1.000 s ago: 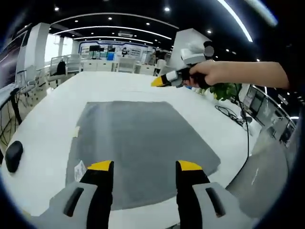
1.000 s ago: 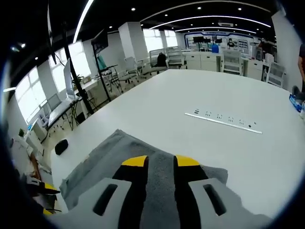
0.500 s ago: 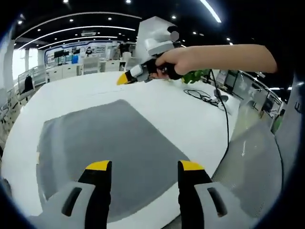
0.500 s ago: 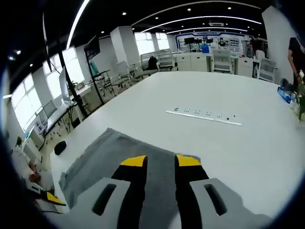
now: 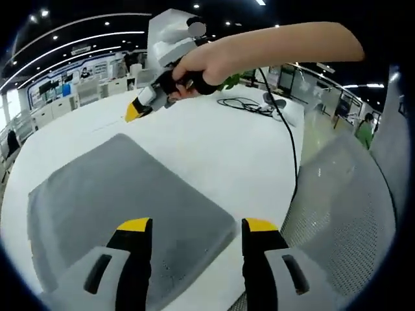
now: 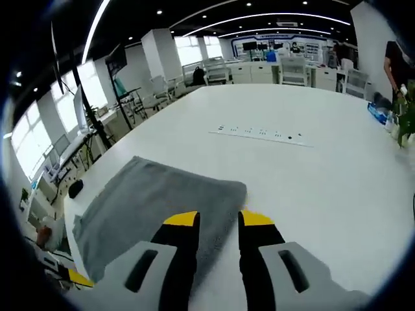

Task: Fold the towel on the table until its edges align and the towel forms a compact rectangular stack.

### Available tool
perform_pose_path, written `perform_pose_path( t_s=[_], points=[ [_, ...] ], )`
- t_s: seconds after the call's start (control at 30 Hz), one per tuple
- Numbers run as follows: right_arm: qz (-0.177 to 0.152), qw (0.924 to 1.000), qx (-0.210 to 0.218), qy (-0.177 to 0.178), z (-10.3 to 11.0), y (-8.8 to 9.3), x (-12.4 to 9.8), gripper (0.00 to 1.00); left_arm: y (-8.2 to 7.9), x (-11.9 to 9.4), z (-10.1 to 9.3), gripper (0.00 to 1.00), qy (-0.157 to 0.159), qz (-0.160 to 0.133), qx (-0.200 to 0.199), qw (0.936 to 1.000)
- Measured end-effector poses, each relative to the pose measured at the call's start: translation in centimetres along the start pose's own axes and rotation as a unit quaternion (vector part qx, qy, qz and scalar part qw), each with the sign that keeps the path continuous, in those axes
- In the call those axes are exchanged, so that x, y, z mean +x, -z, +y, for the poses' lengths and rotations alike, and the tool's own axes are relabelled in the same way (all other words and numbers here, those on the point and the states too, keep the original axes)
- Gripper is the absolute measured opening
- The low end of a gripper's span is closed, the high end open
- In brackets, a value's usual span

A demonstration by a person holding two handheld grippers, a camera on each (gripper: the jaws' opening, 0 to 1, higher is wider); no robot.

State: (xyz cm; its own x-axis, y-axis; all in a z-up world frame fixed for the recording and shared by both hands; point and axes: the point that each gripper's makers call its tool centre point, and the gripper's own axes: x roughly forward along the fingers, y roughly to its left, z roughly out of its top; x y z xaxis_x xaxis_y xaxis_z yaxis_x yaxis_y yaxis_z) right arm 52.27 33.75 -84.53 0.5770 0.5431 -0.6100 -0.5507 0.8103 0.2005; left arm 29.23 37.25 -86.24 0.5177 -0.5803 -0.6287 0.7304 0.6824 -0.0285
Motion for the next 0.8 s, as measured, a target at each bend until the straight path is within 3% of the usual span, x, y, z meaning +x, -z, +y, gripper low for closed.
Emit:
perform_pose_path(
  t_s=[0.37,0.57,0.8],
  points=[
    [0.02,0.9998,0.001,-0.001,-1.6,1.5,1.7,0.23,1.7,2.3,-1.7,0.52,0.049,0.042,0.079,0.9948],
    [0.033,0.9994,0.003,0.0,-2.1,2.3,2.6,0.22,1.0,3.1,-3.3,0.31,0.087,0.026,0.095,0.9913],
    [0.031,0.9995,0.008,0.003,-2.0,1.9,3.6,0.21,0.7,4.1,-4.4,0.25,0.095,0.025,0.125,0.9872]
  ],
)
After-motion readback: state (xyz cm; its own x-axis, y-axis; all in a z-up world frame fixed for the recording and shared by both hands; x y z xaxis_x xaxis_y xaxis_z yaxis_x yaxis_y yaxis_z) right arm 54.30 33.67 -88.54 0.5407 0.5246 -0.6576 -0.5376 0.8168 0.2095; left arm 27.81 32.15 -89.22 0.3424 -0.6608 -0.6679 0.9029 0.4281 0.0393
